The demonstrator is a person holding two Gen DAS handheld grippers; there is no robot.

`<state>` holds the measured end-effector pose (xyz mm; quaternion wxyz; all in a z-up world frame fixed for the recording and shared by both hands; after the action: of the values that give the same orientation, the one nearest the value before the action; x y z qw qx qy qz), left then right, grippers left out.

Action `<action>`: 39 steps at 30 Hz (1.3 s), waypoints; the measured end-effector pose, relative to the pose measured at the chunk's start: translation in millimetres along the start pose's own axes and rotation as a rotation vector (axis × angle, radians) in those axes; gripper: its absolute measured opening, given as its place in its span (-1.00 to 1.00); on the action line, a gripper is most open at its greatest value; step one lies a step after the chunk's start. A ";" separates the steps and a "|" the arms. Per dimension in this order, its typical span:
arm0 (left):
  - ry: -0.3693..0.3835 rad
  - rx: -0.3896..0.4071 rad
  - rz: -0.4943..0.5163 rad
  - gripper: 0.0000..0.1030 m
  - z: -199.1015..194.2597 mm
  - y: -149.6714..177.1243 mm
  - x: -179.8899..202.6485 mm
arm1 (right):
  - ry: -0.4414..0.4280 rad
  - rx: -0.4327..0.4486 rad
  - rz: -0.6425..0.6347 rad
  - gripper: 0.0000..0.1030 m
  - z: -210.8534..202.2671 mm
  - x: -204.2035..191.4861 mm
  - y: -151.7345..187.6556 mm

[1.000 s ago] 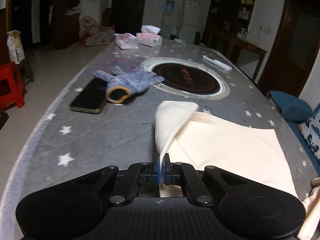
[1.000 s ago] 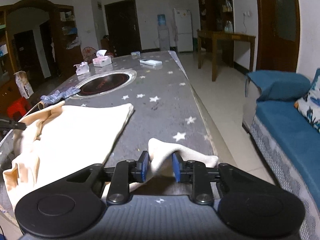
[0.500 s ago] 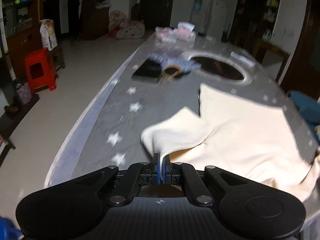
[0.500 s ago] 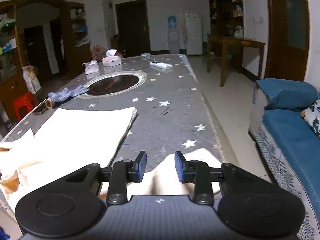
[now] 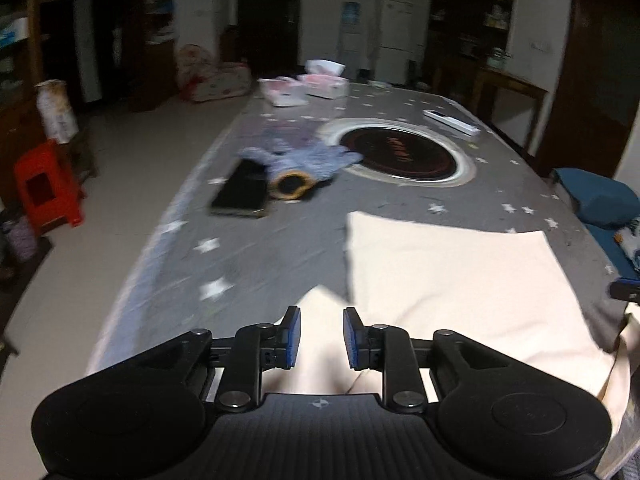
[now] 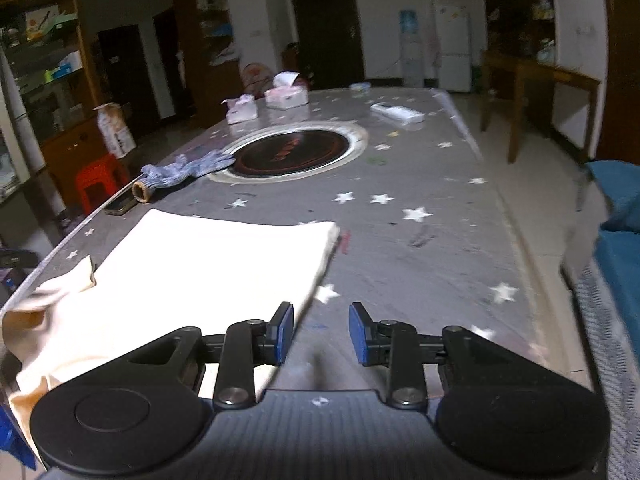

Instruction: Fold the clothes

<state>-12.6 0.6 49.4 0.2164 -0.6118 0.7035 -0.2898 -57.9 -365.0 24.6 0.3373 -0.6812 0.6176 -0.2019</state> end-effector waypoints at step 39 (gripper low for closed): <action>-0.043 -0.046 0.119 -0.85 147.7 -99.1 13.0 | -0.017 -0.096 -0.308 -0.80 142.3 -38.0 -114.6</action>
<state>155.6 -41.6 7.6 0.2343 -0.5800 0.7401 -0.2470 115.3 -296.8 12.9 0.2746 -0.7848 0.5119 -0.2160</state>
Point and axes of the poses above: each gripper's, at about its wrist camera, not at the fingertips, and z roughly the way its jaws point, x to its right, y to its underside, the point moved 4 cm from there along z, roughly the way its jaws point, and after that the axes turned 4 degrees about -x, right-handed, at the moved point
